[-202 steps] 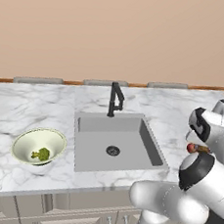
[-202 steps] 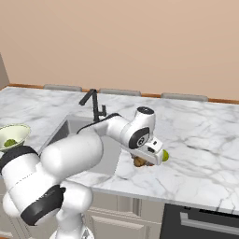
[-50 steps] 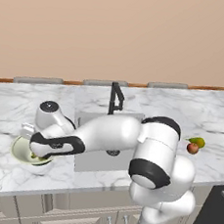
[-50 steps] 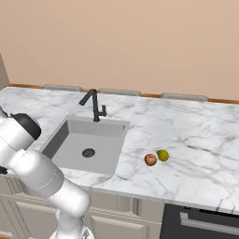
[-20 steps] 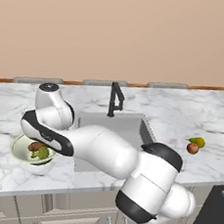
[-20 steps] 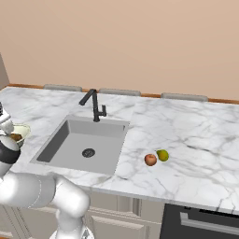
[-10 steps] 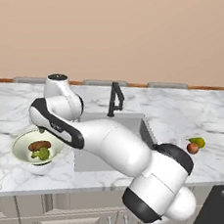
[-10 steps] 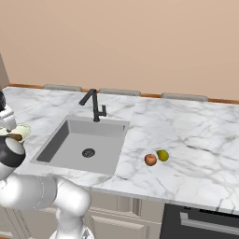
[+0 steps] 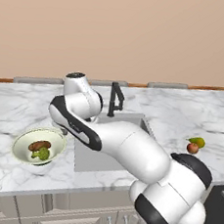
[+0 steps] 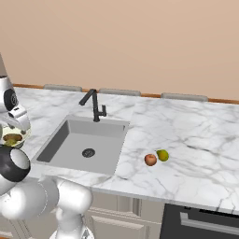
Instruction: There is a mixed pile of frozen fruits and vegetables on the counter. Locate all the frozen vegetables and place the items in a bowl on the counter. Take all the frozen fruits and defrost them in a running sink.
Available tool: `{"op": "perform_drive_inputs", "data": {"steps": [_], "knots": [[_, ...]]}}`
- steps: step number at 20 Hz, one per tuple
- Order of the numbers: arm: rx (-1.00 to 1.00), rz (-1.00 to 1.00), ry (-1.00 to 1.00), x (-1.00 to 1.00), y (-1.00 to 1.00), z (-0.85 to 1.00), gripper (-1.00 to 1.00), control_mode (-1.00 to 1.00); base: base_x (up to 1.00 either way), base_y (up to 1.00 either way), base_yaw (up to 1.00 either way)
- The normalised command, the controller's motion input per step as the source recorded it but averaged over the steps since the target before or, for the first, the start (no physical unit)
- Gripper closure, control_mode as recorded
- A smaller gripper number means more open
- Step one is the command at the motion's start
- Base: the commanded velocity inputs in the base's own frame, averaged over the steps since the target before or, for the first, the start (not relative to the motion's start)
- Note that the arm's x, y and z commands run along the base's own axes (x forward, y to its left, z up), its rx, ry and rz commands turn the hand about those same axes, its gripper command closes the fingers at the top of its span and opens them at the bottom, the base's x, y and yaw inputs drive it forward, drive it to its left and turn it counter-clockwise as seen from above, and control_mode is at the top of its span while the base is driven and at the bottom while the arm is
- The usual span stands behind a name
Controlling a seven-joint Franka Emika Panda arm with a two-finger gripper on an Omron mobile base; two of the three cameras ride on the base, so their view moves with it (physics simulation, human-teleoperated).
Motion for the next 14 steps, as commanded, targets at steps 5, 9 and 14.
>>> {"op": "perform_drive_inputs", "data": {"steps": [5,9,14], "knots": [[-0.02,0.0,0.0,-0.11,-0.89,0.0,-1.0,-1.0,0.0,0.0,0.0],[0.0,0.02,0.0,-0.02,-0.65,0.0,-1.0,-1.0,0.0,0.0,0.0],[0.0,0.02,0.0,-0.14,-0.52,0.0,-1.0,-1.0,0.0,0.0,0.0]]}}
